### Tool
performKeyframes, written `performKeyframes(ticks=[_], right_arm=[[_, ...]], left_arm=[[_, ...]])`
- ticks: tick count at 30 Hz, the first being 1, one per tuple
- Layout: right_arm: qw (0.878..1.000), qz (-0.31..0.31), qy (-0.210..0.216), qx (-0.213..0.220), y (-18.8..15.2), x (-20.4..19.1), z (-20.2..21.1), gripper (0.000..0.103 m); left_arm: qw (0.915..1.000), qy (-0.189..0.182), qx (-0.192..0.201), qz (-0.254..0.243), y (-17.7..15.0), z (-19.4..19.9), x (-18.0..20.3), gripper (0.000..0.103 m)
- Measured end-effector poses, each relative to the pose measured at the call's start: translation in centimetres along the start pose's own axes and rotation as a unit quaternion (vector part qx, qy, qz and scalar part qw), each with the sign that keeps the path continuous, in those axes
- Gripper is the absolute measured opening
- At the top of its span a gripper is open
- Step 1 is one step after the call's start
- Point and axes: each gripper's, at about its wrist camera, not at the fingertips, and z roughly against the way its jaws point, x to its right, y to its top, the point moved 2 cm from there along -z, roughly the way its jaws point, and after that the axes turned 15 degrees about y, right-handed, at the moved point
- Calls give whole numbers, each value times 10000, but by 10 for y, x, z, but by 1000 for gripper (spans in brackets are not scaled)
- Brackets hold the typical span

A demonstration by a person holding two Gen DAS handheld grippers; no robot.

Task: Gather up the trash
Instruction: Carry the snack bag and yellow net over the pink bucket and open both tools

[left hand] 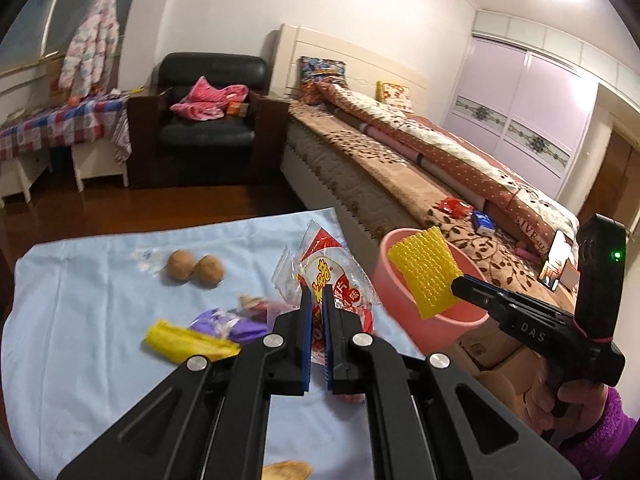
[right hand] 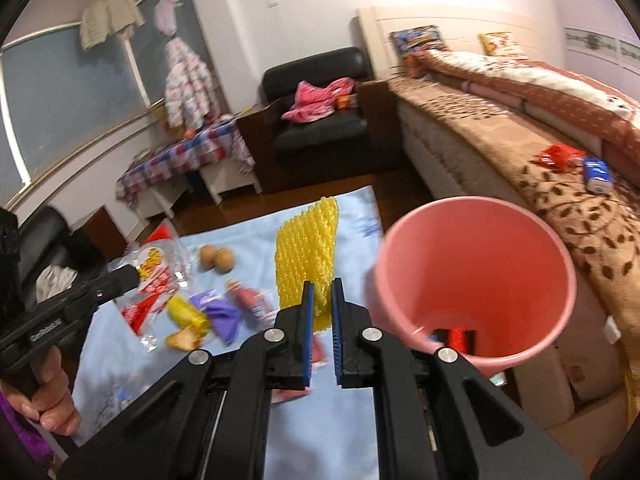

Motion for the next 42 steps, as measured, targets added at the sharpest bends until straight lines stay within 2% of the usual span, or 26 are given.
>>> performKeyframes(ticks=[10, 20, 26, 40, 42], right_arm=[[9968, -332, -648, 343, 12, 70, 26, 8], [9941, -568, -885, 259, 5, 110, 24, 8], [9928, -663, -972, 212, 2, 124, 22, 8], [9902, -829, -1121, 11, -9, 150, 6, 8], [9901, -826, -1131, -21, -10, 151, 4, 8]], left_arm=[[9985, -360, 64, -408, 22, -25, 71, 4], [9957, -595, -221, -668, 23, -69, 138, 4], [9942, -679, -500, -667, 21, -96, 162, 4], [9922, -461, -879, -749, 6, -142, 186, 5], [9921, -449, -902, -750, 5, -144, 187, 8]])
